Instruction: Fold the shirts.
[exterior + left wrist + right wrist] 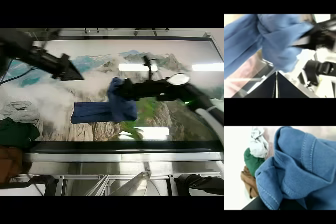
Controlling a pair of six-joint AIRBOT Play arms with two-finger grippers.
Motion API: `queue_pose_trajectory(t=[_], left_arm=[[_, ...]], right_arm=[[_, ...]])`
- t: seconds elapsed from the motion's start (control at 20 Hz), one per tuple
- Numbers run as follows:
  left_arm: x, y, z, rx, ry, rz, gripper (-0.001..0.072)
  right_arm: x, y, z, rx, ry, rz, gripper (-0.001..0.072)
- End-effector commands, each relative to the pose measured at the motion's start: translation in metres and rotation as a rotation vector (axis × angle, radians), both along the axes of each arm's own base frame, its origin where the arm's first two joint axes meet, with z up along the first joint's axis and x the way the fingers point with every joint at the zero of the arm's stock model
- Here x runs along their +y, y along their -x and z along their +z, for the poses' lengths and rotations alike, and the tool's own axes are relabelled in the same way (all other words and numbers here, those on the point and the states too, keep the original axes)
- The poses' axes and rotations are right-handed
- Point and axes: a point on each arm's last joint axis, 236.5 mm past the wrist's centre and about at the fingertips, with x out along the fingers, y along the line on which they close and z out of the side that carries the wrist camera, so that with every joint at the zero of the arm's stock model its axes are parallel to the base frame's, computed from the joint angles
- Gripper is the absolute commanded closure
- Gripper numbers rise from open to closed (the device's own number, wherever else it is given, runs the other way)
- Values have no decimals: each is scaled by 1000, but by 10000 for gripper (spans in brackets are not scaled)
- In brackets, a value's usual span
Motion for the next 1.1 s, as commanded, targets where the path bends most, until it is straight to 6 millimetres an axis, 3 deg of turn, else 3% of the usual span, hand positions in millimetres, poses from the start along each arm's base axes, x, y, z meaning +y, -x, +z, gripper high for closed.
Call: queue_pose_trajectory(t=[0.0, 0.05, 0.1, 0.2, 0.3, 0.4, 0.45, 0.55, 0.6, 0.7, 0.75, 0.85, 1.05], left_arm=[[58, 30, 6, -57, -35, 142, 679], [63, 42, -1, -32, -33, 164, 679], [67, 52, -9, -14, -30, 180, 679], [68, 67, -25, -7, -27, 218, 679], [65, 81, -40, 7, -25, 245, 679], [61, 94, -52, 23, -17, 263, 679], [60, 99, -56, 28, -12, 266, 679], [57, 110, -66, 50, -10, 268, 679], [56, 115, -70, 62, -10, 265, 679], [54, 122, -77, 81, -7, 265, 679], [54, 124, -80, 93, -6, 263, 679], [53, 126, -84, 104, -5, 265, 679], [52, 125, -81, 100, 2, 265, 679]], right_arm=[[97, 0, -50, -31, 40, 42, 639], [116, -2, -59, -52, 37, 78, 416], [129, -3, -64, -58, 31, 103, 315], [133, -2, -64, -48, 13, 157, 201], [113, -6, -50, -34, -14, 190, 207], [72, -13, -34, -42, -8, 244, 223], [43, -18, -31, -29, 22, 262, 300], [-35, -30, -47, 41, 190, 245, 313], [-77, -35, -62, 94, 299, 206, 285], [-154, -39, -96, 243, 486, 72, 64], [-177, -32, -112, 338, 523, 14, 59], [-179, -14, -138, 436, 467, -16, 59], [-130, -2, -161, 476, 253, 0, 59]])
